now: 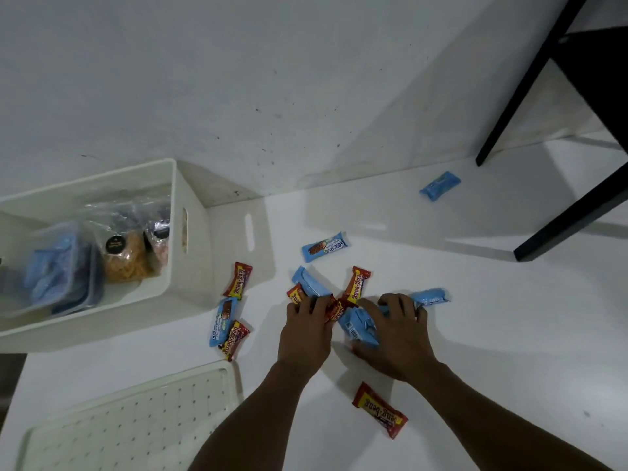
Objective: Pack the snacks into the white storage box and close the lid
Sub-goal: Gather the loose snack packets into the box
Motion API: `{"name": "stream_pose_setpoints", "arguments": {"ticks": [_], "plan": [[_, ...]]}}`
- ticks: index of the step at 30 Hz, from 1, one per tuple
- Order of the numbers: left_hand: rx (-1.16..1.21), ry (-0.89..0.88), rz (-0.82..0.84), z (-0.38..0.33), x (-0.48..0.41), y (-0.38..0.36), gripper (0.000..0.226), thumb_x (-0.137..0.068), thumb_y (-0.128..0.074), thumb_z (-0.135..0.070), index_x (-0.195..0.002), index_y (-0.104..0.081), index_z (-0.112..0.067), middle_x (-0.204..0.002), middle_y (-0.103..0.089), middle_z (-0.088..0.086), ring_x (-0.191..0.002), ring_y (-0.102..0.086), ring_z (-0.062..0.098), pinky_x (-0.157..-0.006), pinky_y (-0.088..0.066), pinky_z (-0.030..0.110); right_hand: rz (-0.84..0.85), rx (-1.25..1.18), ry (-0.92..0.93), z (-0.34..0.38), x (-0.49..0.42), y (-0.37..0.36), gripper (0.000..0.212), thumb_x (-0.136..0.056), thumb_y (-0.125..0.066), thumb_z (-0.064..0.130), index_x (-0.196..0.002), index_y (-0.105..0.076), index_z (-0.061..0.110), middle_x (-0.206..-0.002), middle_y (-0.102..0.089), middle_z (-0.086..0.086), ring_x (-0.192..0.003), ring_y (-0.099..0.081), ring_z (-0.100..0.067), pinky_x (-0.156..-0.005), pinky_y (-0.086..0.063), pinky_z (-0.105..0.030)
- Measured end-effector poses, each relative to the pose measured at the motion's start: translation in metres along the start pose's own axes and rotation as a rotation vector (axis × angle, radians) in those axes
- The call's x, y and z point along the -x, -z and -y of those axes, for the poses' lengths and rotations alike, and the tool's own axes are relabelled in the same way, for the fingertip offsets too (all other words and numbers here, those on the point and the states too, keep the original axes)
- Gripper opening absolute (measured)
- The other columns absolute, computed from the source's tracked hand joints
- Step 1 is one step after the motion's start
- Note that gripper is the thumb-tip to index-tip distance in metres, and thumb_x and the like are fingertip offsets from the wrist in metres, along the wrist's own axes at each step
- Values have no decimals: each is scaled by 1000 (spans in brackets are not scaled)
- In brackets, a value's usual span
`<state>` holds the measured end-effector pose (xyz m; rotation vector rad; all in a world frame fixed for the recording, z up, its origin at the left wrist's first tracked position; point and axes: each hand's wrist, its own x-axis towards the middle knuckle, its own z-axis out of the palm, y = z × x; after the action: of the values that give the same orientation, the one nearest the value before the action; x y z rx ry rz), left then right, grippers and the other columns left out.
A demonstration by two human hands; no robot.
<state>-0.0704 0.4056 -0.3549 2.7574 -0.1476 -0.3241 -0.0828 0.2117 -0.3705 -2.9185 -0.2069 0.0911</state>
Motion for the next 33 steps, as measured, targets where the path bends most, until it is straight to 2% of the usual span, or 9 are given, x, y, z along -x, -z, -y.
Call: {"name": "stream_pose_setpoints", "arguments": {"ticks": [3,7,10,16,20,23,27,30,33], "plan": [[32,-10,2,10,7,7,47,-97,-52,-32,-142,-40,-26,-142,-48,1,-123,-45,23,-101,-47,32,12,26,42,10,9,-5,55,-75,-64,47,-127,-54,32,-111,-60,-7,-104,-57,-31,-79,-49,-45],[77,-68,-33,24,20,25,41,-97,-52,-32,-137,-48,-23,-135,-53,3,-118,-49,22,-100,-46,31,-56,-88,43,18,7,-1,46,-74,-66,17,-119,-61,26,-93,-62,-3,-85,-59,-28,-67,-47,-38],[122,-100,-106,32,29,52,40,-96,-52,-32,-135,-49,-22,-127,-56,3,-111,-51,18,-94,-44,27,-135,-239,8,30,-8,22,42,-77,-65,10,-118,-64,20,-91,-61,-5,-82,-57,-29,-66,-49,-38],[169,-241,-354,47,25,156,40,-90,-59,-31,-128,-56,-21,-112,-61,2,-96,-56,20,-83,-48,31,-244,-478,-32,104,-71,112,33,-85,-66,11,-117,-63,18,-99,-66,-7,-91,-60,-27,-81,-50,-40],[142,-279,-489,87,14,251,36,-89,-60,-29,-123,-58,-18,-109,-61,7,-94,-57,26,-79,-47,35,-243,-691,20,194,-115,181,21,-88,-67,17,-109,-67,18,-92,-69,-1,-81,-64,-21,-79,-50,-29],[92,-206,-551,134,13,308,40,-87,-63,-27,-125,-58,-16,-110,-62,9,-97,-59,29,-79,-46,35,-161,-931,5,260,-141,214,17,-87,-68,21,-104,-69,21,-86,-70,-1,-68,-66,-20,-67,-53,-27],[134,-49,-459,211,17,346,36,-83,-69,-27,-118,-62,-19,-107,-65,7,-98,-62,28,-78,-42,29,93,-1247,-36,346,-170,212,18,-87,-70,22,-105,-70,20,-91,-67,-7,-71,-60,-21,-67,-56,-39],[173,4,-340,255,16,343,34,-84,-70,-36,-112,-65,-18,-104,-70,8,-96,-65,27,-79,-46,29,305,-1308,-156,390,-180,183,20,-88,-69,18,-108,-67,14,-91,-62,-14,-69,-57,-25,-63,-54,-39],[220,49,-197,278,12,322,31,-84,-72,-34,-109,-68,-16,-104,-72,6,-93,-66,23,-72,-42,22,411,-1280,-296,410,-183,146,22,-88,-66,15,-110,-65,14,-97,-62,-14,-77,-59,-28,-65,-56,-39]]}}
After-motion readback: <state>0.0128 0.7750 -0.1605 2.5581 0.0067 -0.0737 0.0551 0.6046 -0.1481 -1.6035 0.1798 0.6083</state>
